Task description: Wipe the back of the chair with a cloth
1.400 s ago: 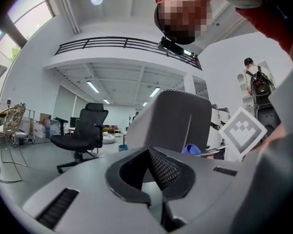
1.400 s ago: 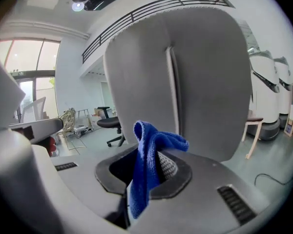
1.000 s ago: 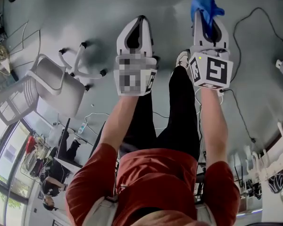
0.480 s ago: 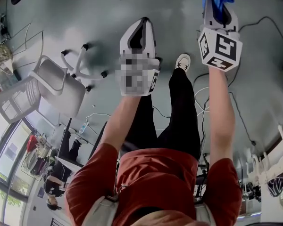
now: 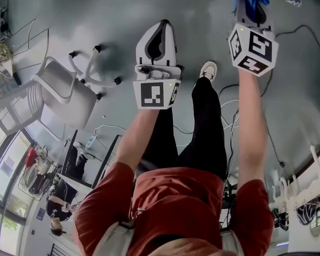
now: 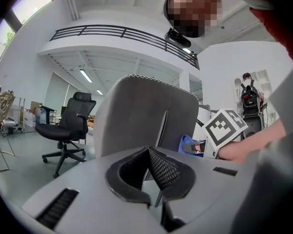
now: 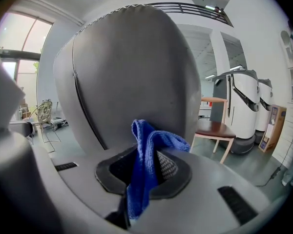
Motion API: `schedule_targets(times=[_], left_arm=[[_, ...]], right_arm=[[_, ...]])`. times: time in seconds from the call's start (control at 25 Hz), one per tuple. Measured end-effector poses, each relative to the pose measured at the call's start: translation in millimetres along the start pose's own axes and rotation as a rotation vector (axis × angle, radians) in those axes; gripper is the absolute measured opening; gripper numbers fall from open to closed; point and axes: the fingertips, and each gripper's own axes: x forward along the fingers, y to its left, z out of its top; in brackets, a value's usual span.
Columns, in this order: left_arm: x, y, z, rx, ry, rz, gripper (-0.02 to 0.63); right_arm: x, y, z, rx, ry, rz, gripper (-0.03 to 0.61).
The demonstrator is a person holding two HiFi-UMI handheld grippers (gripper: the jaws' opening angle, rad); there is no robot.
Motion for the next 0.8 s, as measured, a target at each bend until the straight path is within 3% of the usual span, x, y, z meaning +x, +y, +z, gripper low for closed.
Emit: schedule_targets(times=[0.4, 0.68, 0.8], left_arm=[[-36, 63, 11, 0.009, -0.016, 0.083, 0.014], [-70, 127, 14, 0.000, -0.020, 0.168, 0.014], [-82, 149, 15, -0.014, -0.022, 0.195, 0.014]], right_arm=[[15, 92, 6, -0.020, 0.020, 0.120, 0.057], [28, 126, 2, 0.093, 0.049, 0.059, 0.057], [33, 158, 7, 0.069, 0.049, 0.104, 0.057]])
